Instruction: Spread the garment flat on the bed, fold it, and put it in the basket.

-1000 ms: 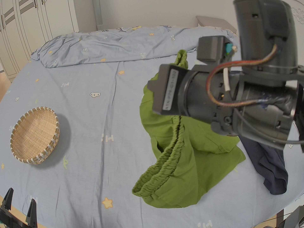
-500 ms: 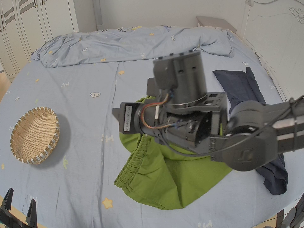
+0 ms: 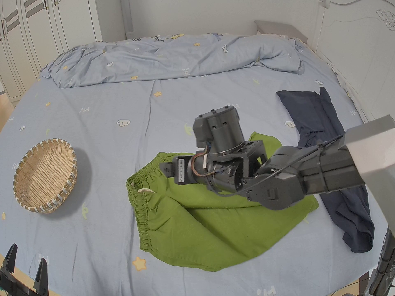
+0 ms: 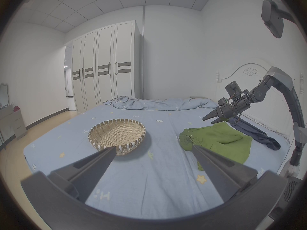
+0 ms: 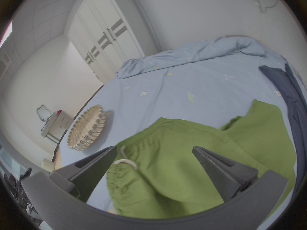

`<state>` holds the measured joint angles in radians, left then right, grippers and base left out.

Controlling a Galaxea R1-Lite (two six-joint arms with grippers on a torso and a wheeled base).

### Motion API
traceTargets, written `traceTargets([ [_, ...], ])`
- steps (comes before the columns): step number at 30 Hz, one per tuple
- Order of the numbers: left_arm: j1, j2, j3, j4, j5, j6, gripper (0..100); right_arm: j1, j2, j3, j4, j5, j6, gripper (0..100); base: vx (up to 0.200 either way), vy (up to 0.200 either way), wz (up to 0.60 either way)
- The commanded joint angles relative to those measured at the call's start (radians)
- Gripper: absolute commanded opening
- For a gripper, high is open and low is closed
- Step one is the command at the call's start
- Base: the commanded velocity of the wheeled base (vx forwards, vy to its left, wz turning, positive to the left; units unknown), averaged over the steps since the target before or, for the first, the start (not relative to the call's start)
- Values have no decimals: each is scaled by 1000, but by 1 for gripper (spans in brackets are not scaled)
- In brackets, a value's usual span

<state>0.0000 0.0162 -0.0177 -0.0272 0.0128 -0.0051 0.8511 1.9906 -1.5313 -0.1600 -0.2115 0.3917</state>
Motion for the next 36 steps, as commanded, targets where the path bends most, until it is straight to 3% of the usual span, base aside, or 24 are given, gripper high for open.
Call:
traceTargets([
  [1,0,-16,18,0,-8,19,100,-104,-158,128,-3,1,26,100,0,0,0],
  [5,0,-16,18,0,-16,17,100,-170,-288,238,-3,20,38,100,0,0,0],
  [6,0,-16,18,0,-16,19,100,-221,-372,318,-1,63,39,100,0,0,0],
  [9,-2,-16,18,0,-16,24,100,-260,-435,393,-1,101,39,100,0,0,0],
  [10,-2,-16,18,0,-17,34,100,-319,-490,474,-3,139,39,100,0,0,0],
  [17,-2,-5,-11,-51,-14,27,100,-474,-584,648,-16,276,92,100,0,0,0],
  [19,-38,93,-383,-118,-11,-165,100,-494,-590,677,-21,293,92,100,0,0,0],
  [21,-69,252,-660,-22,-33,-319,100,-498,-595,692,-33,294,90,100,0,0,0],
  [24,-74,377,-714,112,-146,-294,100,-495,-601,704,-49,293,92,100,0,0,0],
  [25,-83,459,-683,165,-281,-300,100,-489,-622,717,-56,296,88,100,0,0,0],
  [26,-86,518,-651,168,-359,-320,100,-488,-635,723,-58,296,85,100,0,0,0],
  [27,-86,542,-639,168,-389,-332,100,-488,-639,724,-58,296,85,100,0,0,0],
  [28,-87,625,-605,162,-474,-389,100,-484,-651,731,-59,296,85,100,0,0,0],
  [31,-91,818,-578,113,-599,-480,100,-489,-659,734,-58,293,88,100,0,0,0],
  [34,-89,1002,-519,21,-729,-480,100,-498,-659,740,-55,291,92,100,0,0,0],
  [36,-83,1136,-501,-79,-763,-466,100,-498,-659,747,-53,291,92,100,0,0,0],
])
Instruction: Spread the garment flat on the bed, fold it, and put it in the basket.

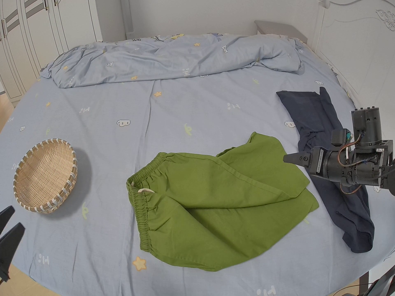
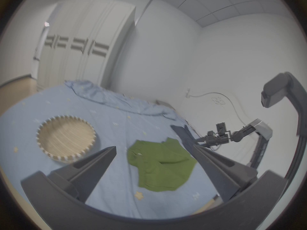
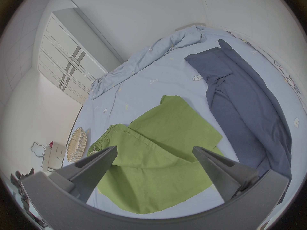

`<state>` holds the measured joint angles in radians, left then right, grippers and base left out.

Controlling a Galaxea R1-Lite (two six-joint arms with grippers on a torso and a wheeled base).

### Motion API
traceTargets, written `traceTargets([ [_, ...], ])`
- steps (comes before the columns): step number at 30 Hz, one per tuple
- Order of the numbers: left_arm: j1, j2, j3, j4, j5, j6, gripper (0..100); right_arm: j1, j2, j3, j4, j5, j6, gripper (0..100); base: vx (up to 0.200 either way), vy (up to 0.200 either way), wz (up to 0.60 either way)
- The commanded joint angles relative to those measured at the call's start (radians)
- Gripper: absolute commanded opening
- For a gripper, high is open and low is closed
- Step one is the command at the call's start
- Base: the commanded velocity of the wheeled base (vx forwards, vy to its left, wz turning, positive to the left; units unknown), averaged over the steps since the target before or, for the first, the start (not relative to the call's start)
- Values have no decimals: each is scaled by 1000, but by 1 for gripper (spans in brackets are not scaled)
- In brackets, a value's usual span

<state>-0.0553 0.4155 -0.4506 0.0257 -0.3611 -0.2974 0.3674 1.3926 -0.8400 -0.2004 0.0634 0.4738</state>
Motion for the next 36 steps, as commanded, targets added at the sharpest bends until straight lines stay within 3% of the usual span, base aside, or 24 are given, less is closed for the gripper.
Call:
traceTargets([
  [1,-26,792,-68,-173,-389,-172,100,-15,-63,62,-14,16,9,100,0,0,0],
  [8,0,1126,-68,-507,-394,-164,100,-13,-107,102,-10,16,3,100,0,0,0],
  [11,0,1180,-57,-535,-401,-140,100,-15,-115,110,-10,16,3,100,0,0,0],
  [13,2,1266,-29,-540,-407,-45,100,-16,-116,110,-10,16,2,100,0,0,0],
  [16,11,1332,-5,-546,-427,9,100,-16,-113,111,-10,16,2,100,0,0,0],
  [30,-21,1491,-2,-633,-461,8,100,-15,-98,125,-13,16,0,100,0,0,0],
  [36,-90,1474,-8,-705,-463,8,100,-16,-96,125,-13,15,0,100,0,0,0],
])
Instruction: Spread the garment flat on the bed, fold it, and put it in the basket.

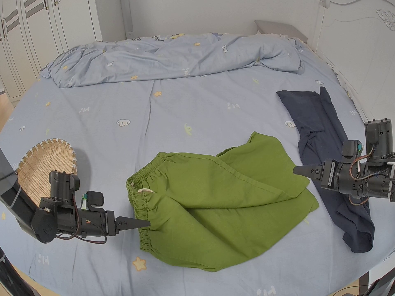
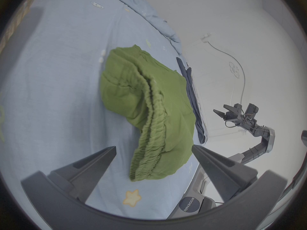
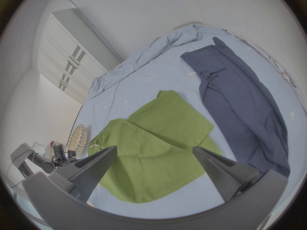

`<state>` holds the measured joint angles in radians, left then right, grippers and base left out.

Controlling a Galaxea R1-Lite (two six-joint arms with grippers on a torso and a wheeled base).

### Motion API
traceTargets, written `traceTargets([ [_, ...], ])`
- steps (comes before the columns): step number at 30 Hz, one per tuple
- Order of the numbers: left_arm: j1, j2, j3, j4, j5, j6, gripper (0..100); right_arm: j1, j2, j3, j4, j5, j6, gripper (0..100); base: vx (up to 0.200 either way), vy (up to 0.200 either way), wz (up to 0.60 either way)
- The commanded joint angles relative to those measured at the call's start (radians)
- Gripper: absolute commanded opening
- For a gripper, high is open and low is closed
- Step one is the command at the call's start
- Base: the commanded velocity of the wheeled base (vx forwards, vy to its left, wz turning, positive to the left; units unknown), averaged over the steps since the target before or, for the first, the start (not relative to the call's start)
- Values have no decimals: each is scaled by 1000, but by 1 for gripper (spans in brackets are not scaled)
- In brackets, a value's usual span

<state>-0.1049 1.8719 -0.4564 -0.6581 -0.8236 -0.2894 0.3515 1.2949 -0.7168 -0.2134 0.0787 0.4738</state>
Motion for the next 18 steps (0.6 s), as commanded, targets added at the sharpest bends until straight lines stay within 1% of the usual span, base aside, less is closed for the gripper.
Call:
traceTargets([
  [1,-50,18,-4,-28,0,-1,100,0,1,2,0,0,0,100,0,0,0],
  [6,-82,44,-15,-48,0,4,100,-3,1,2,0,0,0,100,0,0,0],
  [8,-104,73,-21,-67,4,13,100,-20,3,2,0,0,-1,100,0,0,0],
  [18,-104,121,-81,-87,11,15,100,-22,0,4,-1,0,-1,100,0,0,0],
])
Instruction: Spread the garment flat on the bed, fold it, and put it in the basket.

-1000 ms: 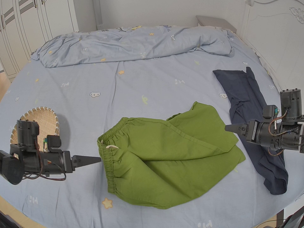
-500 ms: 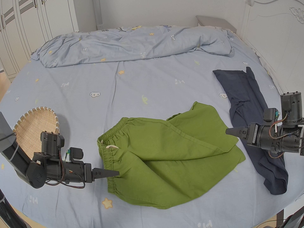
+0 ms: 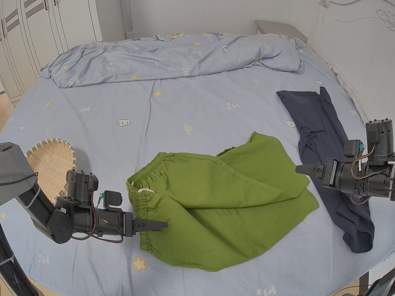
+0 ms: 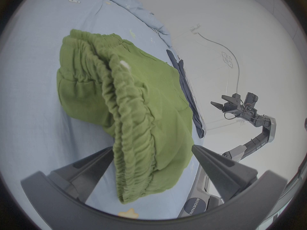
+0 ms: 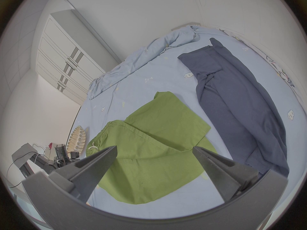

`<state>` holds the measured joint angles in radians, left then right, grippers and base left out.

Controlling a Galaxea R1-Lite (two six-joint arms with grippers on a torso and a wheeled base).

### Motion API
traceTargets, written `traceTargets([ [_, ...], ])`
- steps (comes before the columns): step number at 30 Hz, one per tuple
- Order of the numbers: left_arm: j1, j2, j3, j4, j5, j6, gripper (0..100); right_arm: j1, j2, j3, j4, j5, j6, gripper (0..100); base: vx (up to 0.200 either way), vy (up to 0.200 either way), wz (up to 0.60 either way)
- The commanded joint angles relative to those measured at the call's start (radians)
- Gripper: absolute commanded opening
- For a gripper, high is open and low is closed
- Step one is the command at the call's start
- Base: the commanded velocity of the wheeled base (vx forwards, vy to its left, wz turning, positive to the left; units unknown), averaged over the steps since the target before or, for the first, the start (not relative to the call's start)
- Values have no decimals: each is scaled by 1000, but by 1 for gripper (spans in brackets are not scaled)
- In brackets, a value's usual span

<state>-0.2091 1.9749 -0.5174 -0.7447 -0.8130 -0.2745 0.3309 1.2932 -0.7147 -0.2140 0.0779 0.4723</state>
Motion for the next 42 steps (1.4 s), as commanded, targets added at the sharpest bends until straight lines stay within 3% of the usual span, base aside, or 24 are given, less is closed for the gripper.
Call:
traceTargets([
  [1,2,19,-32,-1,2,1,100,-1,1,1,-1,0,0,100,0,0,0],
  [14,-59,30,51,-2,-9,-5,100,-1,0,1,-1,0,0,100,0,0,0],
  [34,-47,-1,109,-2,-6,-3,100,-23,1,1,-1,2,-20,100,0,0,0],
  [35,-47,-2,116,-2,-6,-3,0,-23,1,1,-1,2,-20,100,0,0,0],
  [42,-29,-30,148,-2,-6,-3,0,-23,3,1,-1,2,-20,100,0,0,0],
])
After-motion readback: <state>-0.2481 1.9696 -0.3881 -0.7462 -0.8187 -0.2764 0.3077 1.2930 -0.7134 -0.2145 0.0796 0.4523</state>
